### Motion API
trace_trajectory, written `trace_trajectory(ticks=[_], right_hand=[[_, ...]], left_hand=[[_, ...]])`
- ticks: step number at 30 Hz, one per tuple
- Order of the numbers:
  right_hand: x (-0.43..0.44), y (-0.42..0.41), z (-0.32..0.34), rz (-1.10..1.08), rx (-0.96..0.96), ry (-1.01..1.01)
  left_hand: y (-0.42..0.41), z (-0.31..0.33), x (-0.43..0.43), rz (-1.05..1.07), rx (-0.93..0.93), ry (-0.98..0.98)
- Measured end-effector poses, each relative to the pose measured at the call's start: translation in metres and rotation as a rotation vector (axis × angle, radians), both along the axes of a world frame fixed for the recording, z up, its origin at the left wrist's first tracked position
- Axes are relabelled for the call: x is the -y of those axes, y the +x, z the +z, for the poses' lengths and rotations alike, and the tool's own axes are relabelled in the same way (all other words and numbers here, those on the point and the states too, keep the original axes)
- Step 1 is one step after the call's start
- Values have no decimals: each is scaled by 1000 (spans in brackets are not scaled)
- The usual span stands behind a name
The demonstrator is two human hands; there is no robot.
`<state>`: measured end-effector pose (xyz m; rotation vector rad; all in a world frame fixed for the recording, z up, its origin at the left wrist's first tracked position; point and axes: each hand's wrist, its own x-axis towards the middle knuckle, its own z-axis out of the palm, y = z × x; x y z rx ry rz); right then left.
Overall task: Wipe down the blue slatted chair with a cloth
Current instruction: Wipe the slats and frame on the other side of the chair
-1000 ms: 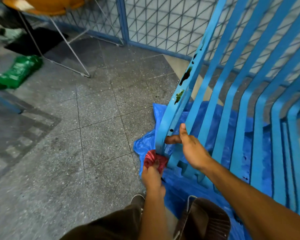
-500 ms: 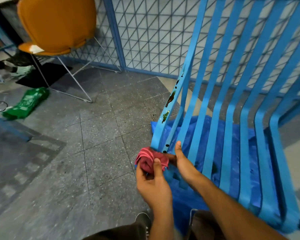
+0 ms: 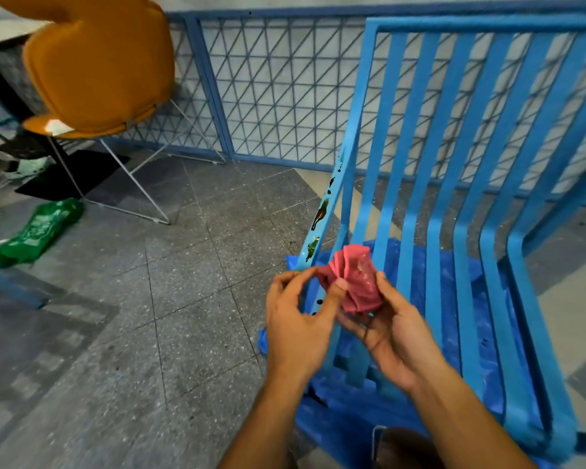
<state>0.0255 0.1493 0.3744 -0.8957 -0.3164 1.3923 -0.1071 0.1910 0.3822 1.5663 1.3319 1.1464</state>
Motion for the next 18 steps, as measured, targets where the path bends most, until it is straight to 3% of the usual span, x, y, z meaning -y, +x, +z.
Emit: trace_trajectory(ticks=[3,5,8,10,14,18], right_hand=[[-12,9,21,-151,213,64],[-25,9,35,-260,514,108],[-55,3,46,-334,948,139],[-75,-2,45,-243,1184,115],[-89,-16,32,102,1739,152],[-78,-27,26,139,1843,259]], left_hand=[[-5,4,-24,121,216,-79],[-10,6,-44,163,339,-286],[-17,8,-61,14,463,-584],[-20,7,-64,-63,554,-679],[-25,7,-65,-117,508,-599],[-34,4,-68,-137,552,-629]])
